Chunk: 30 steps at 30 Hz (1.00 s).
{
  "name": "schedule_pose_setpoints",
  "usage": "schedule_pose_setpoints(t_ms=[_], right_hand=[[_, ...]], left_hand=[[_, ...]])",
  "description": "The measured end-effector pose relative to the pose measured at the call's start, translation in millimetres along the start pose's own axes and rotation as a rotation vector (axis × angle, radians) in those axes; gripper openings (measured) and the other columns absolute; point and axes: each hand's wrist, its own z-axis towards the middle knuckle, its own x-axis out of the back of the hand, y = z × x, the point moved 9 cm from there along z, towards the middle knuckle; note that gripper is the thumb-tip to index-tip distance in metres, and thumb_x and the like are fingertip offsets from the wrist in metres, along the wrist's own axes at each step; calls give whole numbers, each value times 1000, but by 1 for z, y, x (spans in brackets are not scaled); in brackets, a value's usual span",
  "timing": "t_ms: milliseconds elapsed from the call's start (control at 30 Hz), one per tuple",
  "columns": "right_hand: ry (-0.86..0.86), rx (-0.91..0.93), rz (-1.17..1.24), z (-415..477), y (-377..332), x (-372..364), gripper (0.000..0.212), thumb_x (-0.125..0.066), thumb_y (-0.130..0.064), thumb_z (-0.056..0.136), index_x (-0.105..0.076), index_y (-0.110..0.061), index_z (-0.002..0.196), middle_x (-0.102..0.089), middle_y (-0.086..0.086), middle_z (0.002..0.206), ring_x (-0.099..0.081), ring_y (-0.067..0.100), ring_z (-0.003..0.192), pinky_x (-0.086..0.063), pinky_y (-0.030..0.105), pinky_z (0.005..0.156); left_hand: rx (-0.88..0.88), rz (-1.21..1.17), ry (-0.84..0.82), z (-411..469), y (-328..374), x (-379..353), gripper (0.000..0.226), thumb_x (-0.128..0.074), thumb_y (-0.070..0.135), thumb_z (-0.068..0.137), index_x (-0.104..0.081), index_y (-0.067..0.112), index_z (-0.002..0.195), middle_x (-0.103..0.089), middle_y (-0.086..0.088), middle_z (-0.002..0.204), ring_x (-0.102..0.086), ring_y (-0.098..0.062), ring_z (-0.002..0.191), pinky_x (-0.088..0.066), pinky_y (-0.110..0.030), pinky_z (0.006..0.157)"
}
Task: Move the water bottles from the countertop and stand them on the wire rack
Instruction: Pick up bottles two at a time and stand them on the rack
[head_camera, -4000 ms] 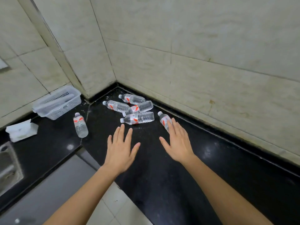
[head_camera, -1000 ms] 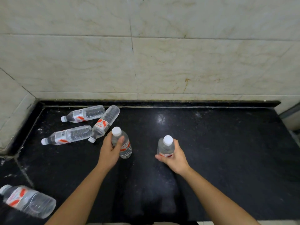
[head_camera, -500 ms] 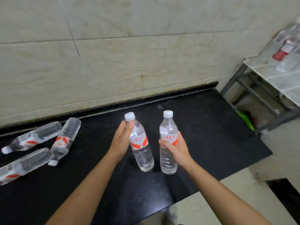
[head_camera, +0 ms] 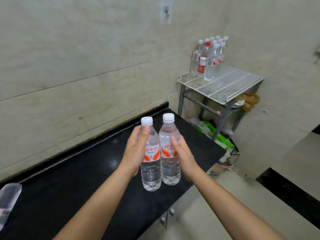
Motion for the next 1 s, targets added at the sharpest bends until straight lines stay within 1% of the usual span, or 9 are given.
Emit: schedule_pose_setpoints(t_ms=[167,300,400,500,633,733,800,900,1000], right_hand=[[-12,68,47,-15,-41,120,44,-62,-41,97,-50,-32,137,-68,-3,131,-66,11,122,-52,31,102],[21,95,55,-22,-68,206,65,-67,-49,88,-45,-29,146,-67,-3,137,-62,17,129,-43,49,114],[71,127,88,-23,-88,264,65,-66,-44,86,-45,-27,145,-68,-2,134,-63,19,128,-47,45,110],[100,196,57,-17,-112,308,51,-62,-32,93,-48,-22,140,-72,-8,124,-67,13,121,-53,33,100],[160,244,24,12,-129,357,61,-69,-41,89,-49,-15,141,-67,10,131,-64,27,125,-49,53,108],[165,247,23,44,-132,391,56,-68,-37,93,-50,-14,140,-67,11,132,-65,28,125,-49,53,108],[167,242,17,69,-133,415,54,-68,-37,94,-50,-18,141,-67,9,133,-65,27,125,-48,53,109],[218,252,-36,115,-141,454,63,-74,-53,84,-53,-27,138,-67,5,134,-64,25,126,-45,56,111],[226,248,-92,165,-157,488,60,-72,-52,84,-54,-29,137,-69,1,131,-67,19,122,-50,51,108]], left_hand=[[-65,-35,-52,-3,16,-129,35,-56,49,91,-63,18,106,-72,-1,95,-73,-19,91,-56,-34,77],[-113,-79,-89,1,27,-222,33,-56,48,90,-64,19,105,-74,1,94,-74,-18,88,-59,-33,75],[-148,-60,-136,8,37,-282,38,-56,48,90,-64,18,113,-75,-3,103,-74,-21,96,-60,-35,80],[-202,-54,-186,22,47,-330,42,-54,48,92,-62,13,114,-74,-3,102,-73,-19,96,-59,-30,78],[-254,-74,-240,50,52,-380,38,-55,43,90,-61,14,114,-73,3,102,-72,-11,97,-56,-24,79],[-272,-79,-269,82,49,-411,36,-56,38,90,-60,17,119,-74,9,103,-73,-7,100,-56,-21,79],[-275,-93,-271,111,43,-431,36,-57,37,91,-60,18,121,-74,6,107,-73,-11,103,-57,-25,81],[-291,-115,-255,163,38,-461,30,-58,35,94,-63,23,122,-73,2,114,-71,-16,109,-58,-33,87],[-314,-90,-218,221,38,-489,27,-64,42,97,-66,30,121,-71,-3,122,-69,-23,116,-56,-48,97]])
